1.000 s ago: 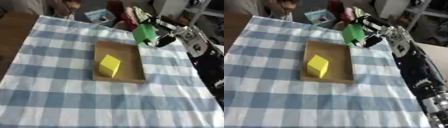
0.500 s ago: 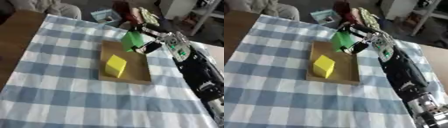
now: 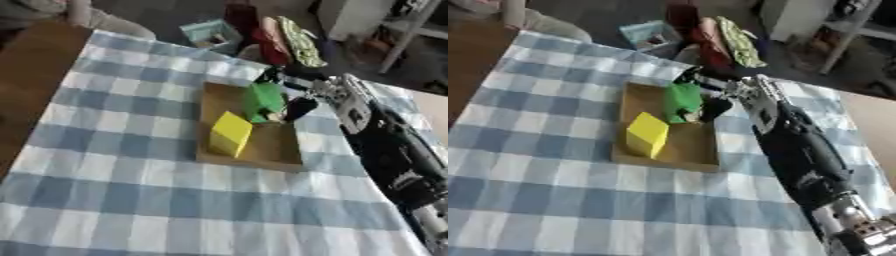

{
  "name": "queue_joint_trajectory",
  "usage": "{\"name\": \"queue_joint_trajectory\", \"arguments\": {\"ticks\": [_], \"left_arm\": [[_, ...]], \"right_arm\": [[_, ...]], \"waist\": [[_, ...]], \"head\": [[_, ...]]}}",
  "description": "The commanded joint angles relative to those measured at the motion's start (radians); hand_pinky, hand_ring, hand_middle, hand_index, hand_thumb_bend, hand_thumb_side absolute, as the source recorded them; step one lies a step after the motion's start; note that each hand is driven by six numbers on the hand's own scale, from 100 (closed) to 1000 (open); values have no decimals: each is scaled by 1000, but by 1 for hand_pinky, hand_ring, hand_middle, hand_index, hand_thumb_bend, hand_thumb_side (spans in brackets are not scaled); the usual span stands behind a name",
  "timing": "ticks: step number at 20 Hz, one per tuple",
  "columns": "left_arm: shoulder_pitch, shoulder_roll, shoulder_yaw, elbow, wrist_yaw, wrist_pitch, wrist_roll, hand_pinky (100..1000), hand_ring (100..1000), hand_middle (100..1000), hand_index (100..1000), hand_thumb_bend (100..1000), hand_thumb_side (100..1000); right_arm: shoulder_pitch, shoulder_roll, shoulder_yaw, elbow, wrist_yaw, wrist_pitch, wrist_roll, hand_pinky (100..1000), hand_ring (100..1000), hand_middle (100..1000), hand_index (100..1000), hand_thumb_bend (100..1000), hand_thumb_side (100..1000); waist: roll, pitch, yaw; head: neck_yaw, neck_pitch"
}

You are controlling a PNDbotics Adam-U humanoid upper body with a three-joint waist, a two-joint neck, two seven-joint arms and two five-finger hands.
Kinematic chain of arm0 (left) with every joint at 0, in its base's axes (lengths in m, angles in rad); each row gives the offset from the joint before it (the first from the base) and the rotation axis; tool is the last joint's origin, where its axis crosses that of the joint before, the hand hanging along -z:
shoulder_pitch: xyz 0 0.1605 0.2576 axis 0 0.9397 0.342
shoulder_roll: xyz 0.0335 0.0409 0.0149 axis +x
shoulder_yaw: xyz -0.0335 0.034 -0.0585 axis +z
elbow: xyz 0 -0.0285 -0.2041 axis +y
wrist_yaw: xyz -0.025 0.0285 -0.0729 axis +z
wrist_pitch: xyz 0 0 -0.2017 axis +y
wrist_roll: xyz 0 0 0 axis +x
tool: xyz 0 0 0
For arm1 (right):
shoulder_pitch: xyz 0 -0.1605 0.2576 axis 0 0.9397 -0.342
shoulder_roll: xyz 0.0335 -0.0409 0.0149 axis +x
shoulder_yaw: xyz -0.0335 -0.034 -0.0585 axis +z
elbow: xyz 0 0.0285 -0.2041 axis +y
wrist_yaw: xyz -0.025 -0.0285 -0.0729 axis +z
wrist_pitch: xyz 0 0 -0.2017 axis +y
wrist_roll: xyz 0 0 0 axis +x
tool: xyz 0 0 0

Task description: Pick up objects on the table and place them in the box.

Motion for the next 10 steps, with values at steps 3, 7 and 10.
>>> {"name": "queue_joint_trajectory", "arguments": {"ticks": [3, 7, 10], "left_arm": [[-10, 15, 13, -18, -2, 4, 2, 669, 514, 496, 705, 149, 438], [-3, 17, 17, -18, -4, 5, 5, 669, 514, 496, 705, 148, 438], [3, 16, 19, -18, -8, 7, 7, 669, 514, 496, 705, 146, 441]], "right_arm": [[-13, -51, 20, -71, 54, -24, 24, 877, 921, 954, 954, 329, 656], [-9, -67, 22, -100, 56, -38, 5, 879, 926, 966, 971, 406, 701], [-3, -82, 19, -129, 39, -45, -24, 875, 921, 959, 968, 373, 620]], "waist": [[8, -17, -6], [10, -20, -16], [14, -20, -28]], "head": [[2, -11], [6, -10], [8, -9]]}}
